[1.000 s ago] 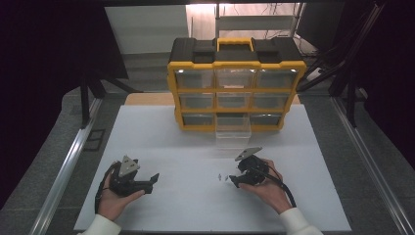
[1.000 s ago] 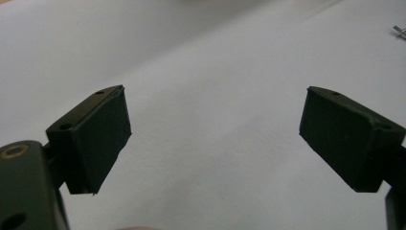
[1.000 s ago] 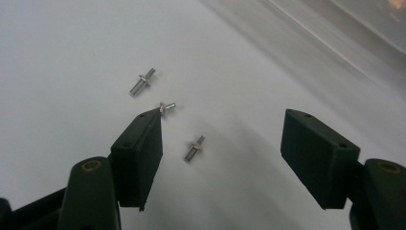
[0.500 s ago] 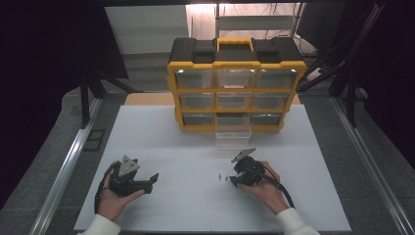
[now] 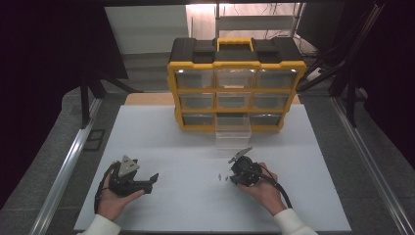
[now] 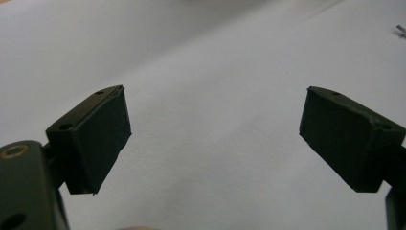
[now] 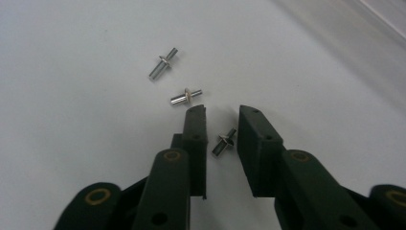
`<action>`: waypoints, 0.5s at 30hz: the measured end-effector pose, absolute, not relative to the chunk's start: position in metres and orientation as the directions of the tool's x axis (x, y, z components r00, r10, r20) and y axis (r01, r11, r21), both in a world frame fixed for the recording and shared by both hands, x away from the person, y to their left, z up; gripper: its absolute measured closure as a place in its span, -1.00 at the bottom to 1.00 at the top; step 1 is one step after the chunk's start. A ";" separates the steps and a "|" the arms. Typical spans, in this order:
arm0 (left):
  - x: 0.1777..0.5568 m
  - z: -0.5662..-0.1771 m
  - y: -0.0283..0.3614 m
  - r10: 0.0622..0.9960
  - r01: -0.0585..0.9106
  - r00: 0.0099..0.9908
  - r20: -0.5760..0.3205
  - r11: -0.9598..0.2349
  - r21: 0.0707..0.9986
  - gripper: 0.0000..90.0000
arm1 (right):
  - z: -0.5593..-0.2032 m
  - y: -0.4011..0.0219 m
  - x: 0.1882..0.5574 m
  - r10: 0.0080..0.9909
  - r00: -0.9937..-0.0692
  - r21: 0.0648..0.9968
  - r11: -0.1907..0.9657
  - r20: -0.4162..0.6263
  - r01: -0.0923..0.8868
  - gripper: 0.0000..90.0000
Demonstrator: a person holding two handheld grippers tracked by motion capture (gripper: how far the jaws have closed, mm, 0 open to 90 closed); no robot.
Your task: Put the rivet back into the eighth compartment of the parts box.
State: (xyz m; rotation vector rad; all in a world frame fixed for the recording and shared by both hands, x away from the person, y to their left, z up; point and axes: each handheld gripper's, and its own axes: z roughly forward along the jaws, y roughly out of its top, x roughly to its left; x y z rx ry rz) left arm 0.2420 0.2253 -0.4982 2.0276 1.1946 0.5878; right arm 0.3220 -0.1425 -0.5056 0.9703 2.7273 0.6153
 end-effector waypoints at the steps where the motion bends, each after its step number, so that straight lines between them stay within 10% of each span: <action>1: 0.242 -0.498 0.225 0.881 0.563 0.471 0.032 -0.329 0.759 -0.76 | -0.506 -0.143 0.322 0.638 -0.770 0.440 0.699 -0.026 0.564 0.68; 15: 0.242 -0.498 0.225 0.881 0.561 0.471 0.033 -0.328 0.760 -0.76 | -0.503 -0.151 0.324 0.637 -0.770 0.453 0.678 0.031 0.579 0.83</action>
